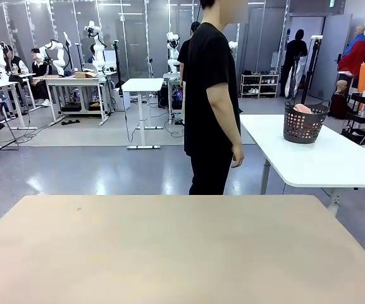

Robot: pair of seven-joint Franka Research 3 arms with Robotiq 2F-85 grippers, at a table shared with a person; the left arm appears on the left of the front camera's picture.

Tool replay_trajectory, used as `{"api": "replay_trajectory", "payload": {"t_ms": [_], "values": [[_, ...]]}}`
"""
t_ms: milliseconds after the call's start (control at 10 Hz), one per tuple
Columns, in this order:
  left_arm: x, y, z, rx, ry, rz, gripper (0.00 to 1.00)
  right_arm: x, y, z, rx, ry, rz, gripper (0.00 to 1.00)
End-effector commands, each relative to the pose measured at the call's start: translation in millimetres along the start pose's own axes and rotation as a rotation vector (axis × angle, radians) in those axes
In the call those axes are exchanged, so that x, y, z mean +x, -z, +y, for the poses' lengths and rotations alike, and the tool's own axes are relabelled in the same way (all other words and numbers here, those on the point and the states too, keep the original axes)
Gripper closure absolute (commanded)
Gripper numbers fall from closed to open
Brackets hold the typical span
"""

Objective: Fold the towel.
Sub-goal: Grab the top end of the 100 cm Hotel Towel extended by the human.

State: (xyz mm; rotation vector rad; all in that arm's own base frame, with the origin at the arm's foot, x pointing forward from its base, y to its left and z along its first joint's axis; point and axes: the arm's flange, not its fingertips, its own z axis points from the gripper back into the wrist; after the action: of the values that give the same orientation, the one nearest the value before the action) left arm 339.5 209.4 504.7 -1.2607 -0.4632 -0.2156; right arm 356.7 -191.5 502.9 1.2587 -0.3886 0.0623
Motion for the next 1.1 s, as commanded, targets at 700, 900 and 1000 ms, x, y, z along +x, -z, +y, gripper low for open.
{"api": "replay_trajectory", "payload": {"t_ms": [700,900,1000], "values": [[-18,-45,17,-0.009,-0.033,-0.135,0.00,-8,-31,-21,0.001,0.035,-0.067,0.00],[-18,-45,17,-0.009,-0.033,-0.135,0.00,-8,-31,-21,0.001,0.035,-0.067,0.00],[-18,-45,17,-0.009,-0.033,-0.135,0.00,-8,-31,-21,0.001,0.035,-0.067,0.00]]}}
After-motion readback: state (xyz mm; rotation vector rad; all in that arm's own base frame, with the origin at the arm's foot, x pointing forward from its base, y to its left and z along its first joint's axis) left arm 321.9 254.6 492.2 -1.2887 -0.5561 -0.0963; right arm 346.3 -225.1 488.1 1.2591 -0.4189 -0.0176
